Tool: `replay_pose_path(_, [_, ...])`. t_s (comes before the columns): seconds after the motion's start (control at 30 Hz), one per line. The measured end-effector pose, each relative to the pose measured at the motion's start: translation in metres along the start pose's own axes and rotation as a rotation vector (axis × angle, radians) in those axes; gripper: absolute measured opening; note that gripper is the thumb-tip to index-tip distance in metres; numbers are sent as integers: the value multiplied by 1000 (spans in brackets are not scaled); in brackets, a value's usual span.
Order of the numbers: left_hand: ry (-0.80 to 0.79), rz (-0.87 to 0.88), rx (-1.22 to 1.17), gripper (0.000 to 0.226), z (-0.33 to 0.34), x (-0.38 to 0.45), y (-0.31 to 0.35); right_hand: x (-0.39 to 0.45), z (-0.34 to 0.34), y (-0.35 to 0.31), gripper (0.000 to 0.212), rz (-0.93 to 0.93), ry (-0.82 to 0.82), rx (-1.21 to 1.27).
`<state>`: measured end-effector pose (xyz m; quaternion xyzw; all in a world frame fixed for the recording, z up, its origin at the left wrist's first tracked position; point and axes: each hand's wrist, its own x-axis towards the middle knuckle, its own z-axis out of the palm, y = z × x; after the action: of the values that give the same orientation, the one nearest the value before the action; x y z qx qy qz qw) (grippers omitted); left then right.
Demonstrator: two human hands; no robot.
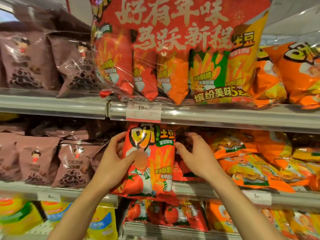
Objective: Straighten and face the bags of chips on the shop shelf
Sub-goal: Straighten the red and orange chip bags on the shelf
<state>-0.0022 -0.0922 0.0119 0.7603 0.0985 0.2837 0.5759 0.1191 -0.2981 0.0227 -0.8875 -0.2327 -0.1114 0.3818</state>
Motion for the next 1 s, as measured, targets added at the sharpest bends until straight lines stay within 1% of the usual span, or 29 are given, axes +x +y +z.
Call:
replay_pose_path(0.07, [3, 8, -7, 62, -3, -3, 0, 18, 7, 9, 66, 83, -77, -263])
replay_pose_path(0.13, [2, 14, -15, 61, -4, -5, 0, 29, 11, 15, 78, 201, -175, -397])
replay_pose_path(0.27, [21, 10, -25, 62, -8, -6, 1, 38, 18, 15, 117, 367, -319, -480])
replay_pose_path(0.3, [19, 5, -27, 63, -9, -6, 1, 39, 19, 15, 123, 393, -339, -495])
replay_pose_path(0.37, [16, -6, -37, 64, -10, -4, 0, 41, 20, 17, 129, 408, -369, -518])
replay_pose_path(0.4, [13, -11, -42, 65, -11, -4, 0, 41, 18, 18, 128, 407, -372, -511])
replay_pose_path(0.43, [13, -16, -47, 65, -11, -3, 0, 42, 16, 20, 122, 396, -364, -489])
replay_pose_path(0.53, [19, -22, -58, 65, -12, -2, 0, 46, 8, 26, 86, 361, -280, -340])
replay_pose_path(0.63, [22, -30, -73, 63, -12, -2, 0, 46, -1, 33, 66, 315, -205, -117])
replay_pose_path(0.7, [21, -35, -87, 64, -13, -2, 1, 43, -7, 37, 55, 279, -149, 108])
replay_pose_path(0.77, [26, -36, -92, 64, -14, -1, 1, 41, -7, 42, 52, 238, -85, 308])
replay_pose_path(0.87, [30, -39, -98, 64, -17, -1, 1, 39, 2, 46, 59, 174, -34, 425])
replay_pose_path(0.9, [33, -39, -100, 64, -17, 0, 1, 39, 6, 47, 59, 180, -21, 477])
replay_pose_path(1.0, [40, -35, -90, 63, -21, -1, 1, 43, 12, 45, 50, 227, 45, 686])
